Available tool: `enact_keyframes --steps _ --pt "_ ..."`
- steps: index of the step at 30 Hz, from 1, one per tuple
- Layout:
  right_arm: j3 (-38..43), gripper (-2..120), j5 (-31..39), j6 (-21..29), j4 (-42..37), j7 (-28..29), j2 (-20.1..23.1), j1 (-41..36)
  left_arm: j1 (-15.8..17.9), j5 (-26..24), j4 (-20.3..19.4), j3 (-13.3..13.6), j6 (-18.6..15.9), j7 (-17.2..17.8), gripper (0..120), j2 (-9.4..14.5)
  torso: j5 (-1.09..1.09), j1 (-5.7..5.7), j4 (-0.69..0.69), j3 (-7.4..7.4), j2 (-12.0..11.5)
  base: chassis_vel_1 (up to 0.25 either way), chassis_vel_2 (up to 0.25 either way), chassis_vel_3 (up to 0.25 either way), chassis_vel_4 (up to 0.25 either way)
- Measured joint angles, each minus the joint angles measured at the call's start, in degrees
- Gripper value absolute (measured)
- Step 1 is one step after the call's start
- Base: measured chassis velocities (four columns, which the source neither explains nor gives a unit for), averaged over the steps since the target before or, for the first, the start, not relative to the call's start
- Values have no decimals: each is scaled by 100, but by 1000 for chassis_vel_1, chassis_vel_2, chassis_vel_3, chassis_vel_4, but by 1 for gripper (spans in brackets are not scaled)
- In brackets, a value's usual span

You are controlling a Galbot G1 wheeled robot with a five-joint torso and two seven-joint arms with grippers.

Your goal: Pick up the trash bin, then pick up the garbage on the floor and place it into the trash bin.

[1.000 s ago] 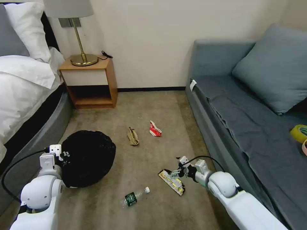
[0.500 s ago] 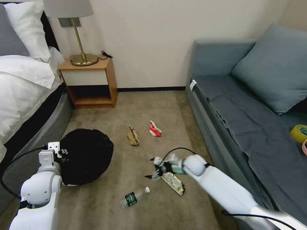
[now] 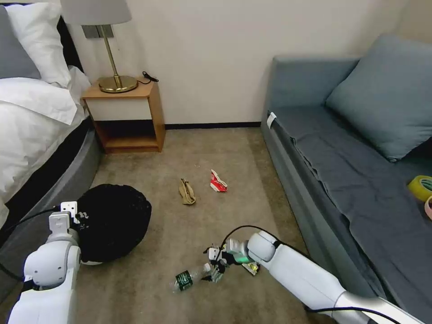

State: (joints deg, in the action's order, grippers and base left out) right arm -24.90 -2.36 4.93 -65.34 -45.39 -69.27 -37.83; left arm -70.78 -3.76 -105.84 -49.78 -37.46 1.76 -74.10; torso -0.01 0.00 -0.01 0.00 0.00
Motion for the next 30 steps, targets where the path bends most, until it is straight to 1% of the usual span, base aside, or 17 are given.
enact_keyframes --steps 8,13,16,20,23,24,25,27,28,29,30 --pt "-58 100 -57 -47 168 49 -197 -65 -117 9 -34 -15 64 5 4 -59 0 0 1 0 0 0 0 0 0" --pt "-106 100 -145 -132 406 63 -368 -77 -194 11 -56 -34 116 5 4 -89 0 0 1 0 0 0 0 0 0" --pt "-132 100 -261 -228 725 85 -569 -14 -229 11 -91 -36 136 5 4 -107 0 0 1 0 0 0 0 0 0" --pt "-103 100 -348 -298 1000 109 -714 48 -247 9 -95 -36 151 6 4 -106 0 0 1 0 0 0 0 0 0" --pt "-70 96 -393 -338 1153 156 -776 85 -254 3 -95 -38 167 6 4 -94 0 0 1 0 0 0 0 0 0" --pt "-56 90 -403 -346 1196 161 -790 97 -254 0 -92 -39 176 6 4 -86 0 0 1 0 0 0 0 0 0" --pt "-56 90 -403 -346 1196 161 -790 97 -254 0 -92 -39 176 6 4 -86 0 0 1 0 0 0 0 0 0" --pt "-40 82 -410 -368 1236 162 -793 109 -236 -4 -68 -37 186 7 4 -72 0 0 1 0 0 0 0 0 0" --pt "-31 74 -412 -406 1260 158 -795 113 -219 -5 -51 -32 188 7 4 -69 0 0 1 0 0 0 0 0 0" --pt "-31 74 -412 -406 1260 158 -795 113 -219 -5 -51 -32 188 7 4 -69 0 0 1 0 0 0 0 0 0" --pt "-25 71 -413 -427 1276 154 -798 116 -207 -5 -44 -26 190 8 4 -69 0 0 1 0 0 0 0 0 0"
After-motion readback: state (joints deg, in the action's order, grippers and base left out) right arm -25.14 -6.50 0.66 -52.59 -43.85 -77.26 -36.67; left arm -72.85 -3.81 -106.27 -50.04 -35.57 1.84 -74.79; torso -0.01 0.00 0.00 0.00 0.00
